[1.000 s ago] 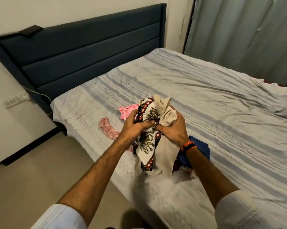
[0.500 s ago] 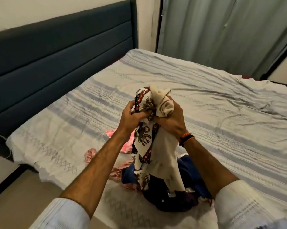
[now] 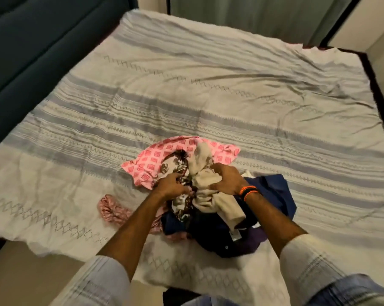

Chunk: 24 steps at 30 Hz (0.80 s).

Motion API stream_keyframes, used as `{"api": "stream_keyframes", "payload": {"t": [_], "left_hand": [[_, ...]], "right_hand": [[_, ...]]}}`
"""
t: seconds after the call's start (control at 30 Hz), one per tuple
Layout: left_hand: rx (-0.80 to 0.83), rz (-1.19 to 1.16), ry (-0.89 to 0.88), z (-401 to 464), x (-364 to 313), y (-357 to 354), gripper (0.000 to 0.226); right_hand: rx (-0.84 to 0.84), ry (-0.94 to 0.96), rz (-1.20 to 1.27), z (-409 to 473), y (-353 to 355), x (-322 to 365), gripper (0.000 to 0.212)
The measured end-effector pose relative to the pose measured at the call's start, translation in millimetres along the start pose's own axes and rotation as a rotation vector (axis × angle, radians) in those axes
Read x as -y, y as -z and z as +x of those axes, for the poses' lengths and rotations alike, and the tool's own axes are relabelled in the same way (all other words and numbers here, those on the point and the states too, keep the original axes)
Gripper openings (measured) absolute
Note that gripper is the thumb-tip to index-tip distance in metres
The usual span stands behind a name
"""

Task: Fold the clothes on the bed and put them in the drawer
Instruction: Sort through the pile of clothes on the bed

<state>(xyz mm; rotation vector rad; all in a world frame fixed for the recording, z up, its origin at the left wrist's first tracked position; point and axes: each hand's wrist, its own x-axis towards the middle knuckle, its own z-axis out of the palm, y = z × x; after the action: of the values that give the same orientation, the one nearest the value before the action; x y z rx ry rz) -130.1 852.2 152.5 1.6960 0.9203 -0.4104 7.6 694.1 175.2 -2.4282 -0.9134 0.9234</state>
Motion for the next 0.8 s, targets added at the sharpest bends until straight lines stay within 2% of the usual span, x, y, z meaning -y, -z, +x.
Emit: {"api": "stream_keyframes", "payload": {"t": [0.03,0.1,0.23,0.3,0.47,0.7,0.8], "left_hand": [[0.031,-0.001,0.004,2.4,6.4,-7.0,0.046],[0.063,0.028,0.0,8.7,12.9,-21.4,0.054],[0.05,0.062,-0.043,13.4,3.4,-40.1,0.054],[0.04,0.069,-0.055,16.0,-2.7,-52.3,0.054],[0.002,0.072,-0.073,12.9,-17.2,-103.0,0.047],[-0.001,0.229,-0.136,4.1,-42.3,-215.7,0.044],[-0.012,0.375,-0.187,5.9,-41.6,-261.3,0.059]], "right_hand": [[0.017,-0.038,0.021,-3.8,-6.2,-6.7,0.069],[0.017,-0.08,0.074,-8.0,-15.7,-23.2,0.061],[-0.064,-0.083,0.133,-20.3,-15.1,-40.1,0.039],[-0.092,-0.088,0.159,-29.2,-11.9,-50.1,0.035],[-0.137,-0.147,0.233,-59.6,-11.6,-99.2,0.044],[-0.176,-0.326,0.392,-101.0,-12.9,-206.0,0.064],[-0.219,-0.401,0.435,-106.4,-17.2,-249.2,0.072]]}}
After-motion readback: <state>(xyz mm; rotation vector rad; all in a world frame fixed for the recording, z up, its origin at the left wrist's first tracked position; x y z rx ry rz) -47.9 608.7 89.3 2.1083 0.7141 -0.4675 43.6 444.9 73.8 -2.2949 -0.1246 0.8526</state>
